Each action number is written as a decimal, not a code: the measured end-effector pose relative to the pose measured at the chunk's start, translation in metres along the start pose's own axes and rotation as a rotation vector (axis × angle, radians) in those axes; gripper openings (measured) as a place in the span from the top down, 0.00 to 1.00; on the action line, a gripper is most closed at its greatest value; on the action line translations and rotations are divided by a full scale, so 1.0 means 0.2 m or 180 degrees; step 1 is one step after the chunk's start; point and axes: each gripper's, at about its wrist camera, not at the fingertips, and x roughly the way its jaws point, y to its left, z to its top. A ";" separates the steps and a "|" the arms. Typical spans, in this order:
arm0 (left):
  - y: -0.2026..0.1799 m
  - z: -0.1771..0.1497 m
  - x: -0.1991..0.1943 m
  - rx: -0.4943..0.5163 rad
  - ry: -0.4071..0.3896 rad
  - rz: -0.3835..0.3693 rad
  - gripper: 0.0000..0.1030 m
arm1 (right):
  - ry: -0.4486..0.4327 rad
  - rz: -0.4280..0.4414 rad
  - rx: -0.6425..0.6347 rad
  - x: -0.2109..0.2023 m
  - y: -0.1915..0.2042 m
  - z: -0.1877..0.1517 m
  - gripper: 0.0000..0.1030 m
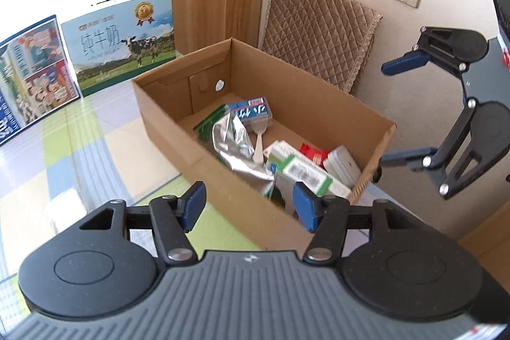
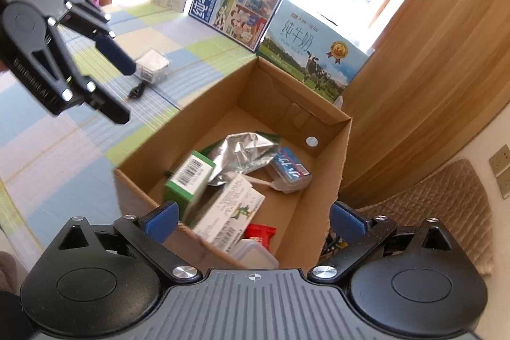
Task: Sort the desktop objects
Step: 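Move both open tools back toward the plastic box and black cable, then close the right tool on the black cable while the left tool grasps the clear plastic box, then lift and carry the cable and plastic box over the cardboard box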
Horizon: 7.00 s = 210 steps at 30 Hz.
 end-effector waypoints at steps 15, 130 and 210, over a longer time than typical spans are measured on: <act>-0.05 -0.33 -0.37 -0.0076 -0.0015 0.0271 0.10 | -0.0116 0.0189 0.0114 -0.23 0.33 0.07 0.02; 1.10 -0.71 0.21 -0.1342 -0.0135 0.1254 0.01 | -0.0061 0.0448 0.1533 1.11 0.70 0.41 0.80; 0.33 -1.05 0.06 -0.1050 -0.0085 0.1096 0.24 | -0.0109 0.0271 0.1747 0.66 0.94 0.03 0.56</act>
